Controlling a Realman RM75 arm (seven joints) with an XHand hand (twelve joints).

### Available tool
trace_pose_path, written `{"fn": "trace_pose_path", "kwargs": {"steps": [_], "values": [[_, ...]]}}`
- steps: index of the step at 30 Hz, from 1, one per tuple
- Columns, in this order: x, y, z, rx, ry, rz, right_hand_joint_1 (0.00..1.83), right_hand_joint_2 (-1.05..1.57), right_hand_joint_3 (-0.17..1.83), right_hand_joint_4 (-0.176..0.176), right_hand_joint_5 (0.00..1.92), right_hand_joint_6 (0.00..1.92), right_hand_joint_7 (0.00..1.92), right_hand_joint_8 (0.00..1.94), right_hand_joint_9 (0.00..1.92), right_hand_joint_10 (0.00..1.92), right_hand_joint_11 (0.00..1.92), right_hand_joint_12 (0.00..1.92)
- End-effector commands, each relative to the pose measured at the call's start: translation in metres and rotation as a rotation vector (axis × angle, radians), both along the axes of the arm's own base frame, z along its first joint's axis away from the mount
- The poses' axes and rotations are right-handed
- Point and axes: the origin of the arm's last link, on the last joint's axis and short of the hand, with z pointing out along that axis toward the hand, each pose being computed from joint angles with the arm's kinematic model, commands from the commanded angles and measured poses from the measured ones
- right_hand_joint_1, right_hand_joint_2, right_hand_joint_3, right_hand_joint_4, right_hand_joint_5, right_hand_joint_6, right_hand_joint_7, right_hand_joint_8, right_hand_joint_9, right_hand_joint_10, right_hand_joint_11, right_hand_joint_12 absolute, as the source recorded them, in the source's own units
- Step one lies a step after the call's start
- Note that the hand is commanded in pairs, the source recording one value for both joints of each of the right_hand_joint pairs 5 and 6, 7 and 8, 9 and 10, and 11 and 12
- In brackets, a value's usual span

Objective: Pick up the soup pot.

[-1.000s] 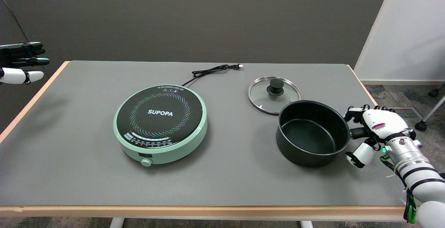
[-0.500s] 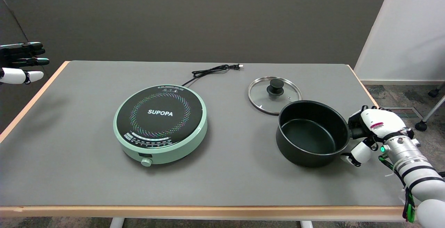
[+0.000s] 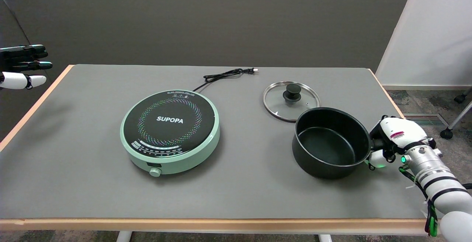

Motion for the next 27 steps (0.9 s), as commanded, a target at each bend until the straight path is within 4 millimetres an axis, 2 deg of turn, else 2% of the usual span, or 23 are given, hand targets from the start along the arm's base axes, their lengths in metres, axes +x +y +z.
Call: {"fn": "trace_pose_path", "kwargs": {"steps": [1,9,10,11,13,16,20,27], "values": [[-0.012,0.013,-0.009,-0.029,-0.061,-0.022,1.13,0.45,0.64,-0.098,1.52,1.52,1.52,1.52,1.52,1.52,1.52,1.52],[-0.009,0.016,-0.01,-0.032,-0.071,-0.014,1.12,0.48,0.64,-0.093,1.57,1.57,1.57,1.57,1.57,1.57,1.57,1.57],[-0.009,0.016,-0.009,-0.039,-0.087,-0.008,1.12,0.52,0.62,-0.076,1.68,1.68,1.68,1.68,1.68,1.68,1.68,1.68],[-0.009,0.017,-0.009,-0.045,-0.103,-0.003,1.12,0.55,0.65,-0.038,1.82,1.82,1.82,1.82,1.82,1.82,1.82,1.82],[-0.009,0.017,-0.008,-0.058,-0.141,0.011,1.1,0.54,0.72,-0.01,1.92,1.92,1.92,1.92,1.92,1.92,1.92,1.92],[-0.009,0.016,-0.01,-0.045,-0.139,0.004,1.1,0.35,0.84,-0.009,1.92,1.92,1.92,1.92,1.92,1.92,1.92,1.92],[-0.006,0.012,-0.013,-0.017,-0.104,-0.013,1.2,0.2,0.76,-0.009,1.92,1.92,1.92,1.92,1.92,1.92,1.92,1.92],[0.014,-0.004,-0.003,0.006,-0.083,0.02,1.23,0.42,0.67,-0.014,1.92,1.92,1.92,1.92,1.92,1.92,1.92,1.92]]}}
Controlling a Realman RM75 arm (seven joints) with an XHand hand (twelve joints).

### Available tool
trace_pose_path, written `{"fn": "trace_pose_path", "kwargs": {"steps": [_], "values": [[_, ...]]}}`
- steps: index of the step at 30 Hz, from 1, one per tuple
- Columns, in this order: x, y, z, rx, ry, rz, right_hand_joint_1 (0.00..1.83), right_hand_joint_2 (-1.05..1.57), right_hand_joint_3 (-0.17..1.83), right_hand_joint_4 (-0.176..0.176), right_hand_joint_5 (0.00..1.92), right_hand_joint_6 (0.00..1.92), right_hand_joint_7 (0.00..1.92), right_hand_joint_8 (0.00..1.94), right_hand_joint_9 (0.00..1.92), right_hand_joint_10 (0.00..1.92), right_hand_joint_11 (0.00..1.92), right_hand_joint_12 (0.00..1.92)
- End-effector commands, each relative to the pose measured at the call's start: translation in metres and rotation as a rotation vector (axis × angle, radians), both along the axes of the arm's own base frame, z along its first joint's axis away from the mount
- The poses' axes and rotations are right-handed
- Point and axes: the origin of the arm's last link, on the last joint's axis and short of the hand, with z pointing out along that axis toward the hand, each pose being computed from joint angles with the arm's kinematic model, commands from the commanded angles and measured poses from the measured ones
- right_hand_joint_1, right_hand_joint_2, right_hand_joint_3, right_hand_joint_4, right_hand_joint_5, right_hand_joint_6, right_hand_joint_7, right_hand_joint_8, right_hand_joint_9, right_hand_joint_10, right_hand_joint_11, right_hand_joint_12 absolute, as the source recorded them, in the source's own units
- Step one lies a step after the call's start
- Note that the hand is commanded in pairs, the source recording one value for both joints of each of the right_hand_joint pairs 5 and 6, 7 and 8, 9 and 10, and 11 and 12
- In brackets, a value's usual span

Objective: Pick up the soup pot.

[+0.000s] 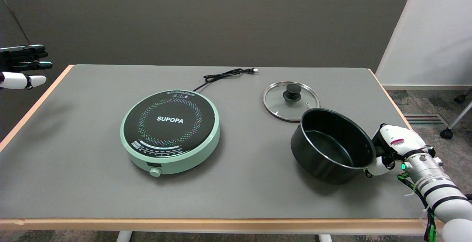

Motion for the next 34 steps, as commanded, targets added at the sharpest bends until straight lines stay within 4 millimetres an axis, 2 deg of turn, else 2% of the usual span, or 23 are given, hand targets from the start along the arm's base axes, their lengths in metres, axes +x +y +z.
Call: {"fn": "trace_pose_path", "kwargs": {"steps": [1,9,11,13,16,21,30,34], "values": [[0.024,-0.019,0.007,0.037,0.015,0.035,1.23,0.44,0.67,-0.014,1.92,1.92,1.92,1.92,1.92,1.92,1.92,1.92],[0.055,-0.05,0.015,0.072,0.065,0.117,1.21,0.55,0.66,-0.016,1.92,1.92,1.92,1.92,1.92,1.92,1.92,1.92],[0.06,-0.055,0.015,0.08,0.072,0.131,1.1,0.82,0.65,-0.018,1.92,1.92,1.92,1.92,1.92,1.92,1.92,1.92],[0.066,-0.06,0.014,0.088,0.081,0.147,0.87,1.19,0.7,-0.024,1.92,1.92,1.92,1.92,1.92,1.92,1.92,1.92],[0.076,-0.068,0.01,0.107,0.089,0.176,0.84,1.2,0.9,-0.023,1.92,1.92,1.92,1.92,1.92,1.92,1.92,1.92],[0.091,-0.082,-0.004,0.154,0.109,0.227,0.84,1.21,0.99,-0.025,1.92,1.92,1.92,1.92,1.92,1.92,1.92,1.92],[0.119,-0.111,-0.034,0.263,0.122,0.311,0.84,1.35,0.79,-0.028,1.92,1.92,1.92,1.92,1.92,1.92,1.92,1.92],[0.133,-0.133,-0.059,0.364,0.141,0.336,0.84,1.36,0.76,-0.029,1.92,1.92,1.92,1.92,1.92,1.92,1.92,1.92]]}}
